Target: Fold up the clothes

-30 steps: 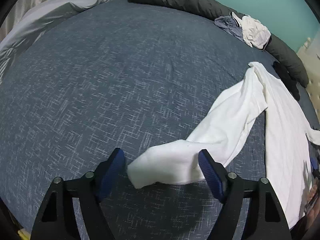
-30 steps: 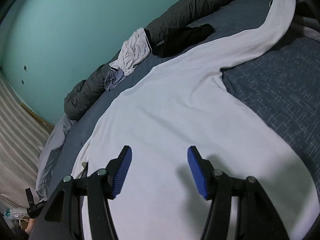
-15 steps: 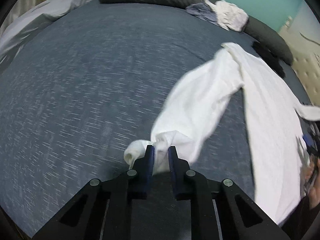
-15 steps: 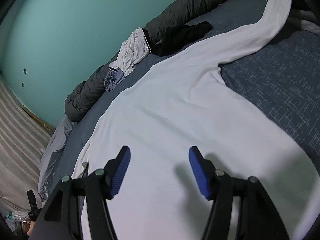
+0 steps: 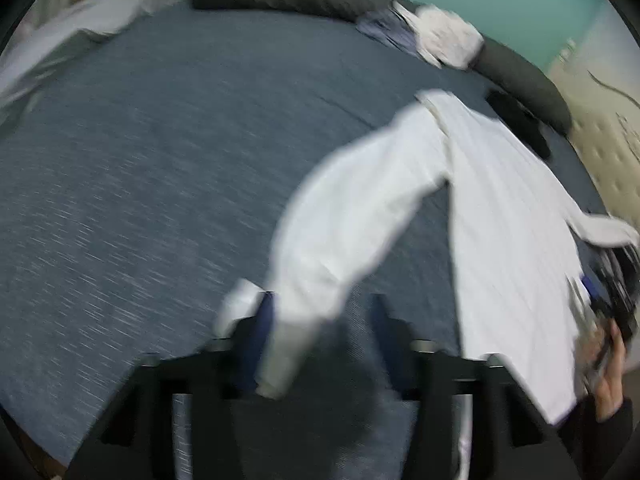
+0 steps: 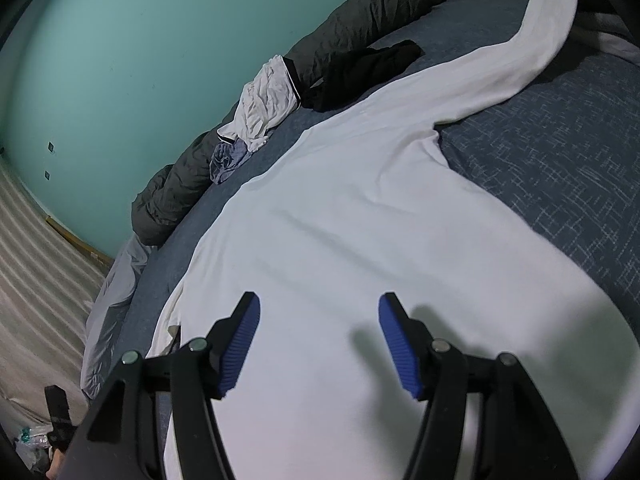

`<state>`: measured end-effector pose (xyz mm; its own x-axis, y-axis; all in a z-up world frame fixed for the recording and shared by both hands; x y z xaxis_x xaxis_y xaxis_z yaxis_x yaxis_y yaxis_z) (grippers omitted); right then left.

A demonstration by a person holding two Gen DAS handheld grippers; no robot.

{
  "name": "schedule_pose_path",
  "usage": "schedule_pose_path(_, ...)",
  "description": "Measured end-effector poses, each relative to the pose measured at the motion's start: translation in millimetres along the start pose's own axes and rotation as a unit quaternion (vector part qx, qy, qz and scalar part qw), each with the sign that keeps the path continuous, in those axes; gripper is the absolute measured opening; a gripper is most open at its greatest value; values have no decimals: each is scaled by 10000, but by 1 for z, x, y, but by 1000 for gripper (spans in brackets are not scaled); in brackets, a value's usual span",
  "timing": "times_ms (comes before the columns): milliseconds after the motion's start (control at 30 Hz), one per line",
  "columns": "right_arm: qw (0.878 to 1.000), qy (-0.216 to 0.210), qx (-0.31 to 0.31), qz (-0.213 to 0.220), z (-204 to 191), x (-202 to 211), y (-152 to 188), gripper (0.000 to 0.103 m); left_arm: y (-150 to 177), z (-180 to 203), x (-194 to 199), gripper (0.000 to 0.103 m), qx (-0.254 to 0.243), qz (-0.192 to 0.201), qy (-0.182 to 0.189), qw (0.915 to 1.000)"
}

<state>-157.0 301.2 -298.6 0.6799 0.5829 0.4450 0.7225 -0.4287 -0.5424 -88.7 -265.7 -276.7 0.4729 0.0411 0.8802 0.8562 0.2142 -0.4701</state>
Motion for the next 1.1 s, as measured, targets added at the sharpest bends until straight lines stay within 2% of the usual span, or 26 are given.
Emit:
schedule_pose_path(100, 10000, -9, -5, -6, -1, -1, 1, 63, -5, -22, -11, 59, 288, -41, -252, 9993)
schedule_pose_path(200, 10000, -6, 22, -28, -2, -2, 2, 63, -2, -31, -26, 59, 353, -193, -349, 9986)
schedule_pose_path(367, 10000, 23, 14, -38, -1, -4, 2, 63, 16, -24, -49, 58, 317, -565, -87, 9979)
schedule_pose_path(433, 10000, 38, -10, -56, 0, -5, 3, 63, 24, -20, -53, 48, 230, -643, -37, 9977)
schedule_pose_path(500, 9999, 48, -21, -94, 1, -7, 4, 63, 25, -21, -54, 25, 259, -634, -15, 9977)
schedule_pose_path(567, 9999, 54, -6, -106, 1, -7, 5, 63, 26, -22, -50, 11, 275, -549, -27, 9981)
schedule_pose_path(667, 9999, 56, 27, -102, 0, -6, 5, 63, 20, -24, -31, 9, 182, -217, -195, 9994)
schedule_pose_path(800, 10000, 51, 10, -79, 0, -5, 5, 63, 4, -46, 10, 8, 506, 440, -339, 9972)
schedule_pose_path(900, 9999, 34, -18, -122, 0, -7, 8, 63, -8, -65, 29, 7, 694, 734, -503, 9936)
schedule_pose_path(1100, 9999, 34, 90, -129, -6, -8, 9, 63, -25, -102, 38, 6, 931, 704, -683, 9908)
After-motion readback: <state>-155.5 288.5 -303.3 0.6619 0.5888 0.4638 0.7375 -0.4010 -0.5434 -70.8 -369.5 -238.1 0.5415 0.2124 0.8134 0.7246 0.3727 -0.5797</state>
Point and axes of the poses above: each gripper's, at about its wrist camera, not at the fingertips, and x roughly against the way its jaws point, z to its right, y to its underside, the point moved 4 cm from there along -x, roughly the way its jaws point, and after that the axes turned 9 degrees about -y, right-handed, at the moved point
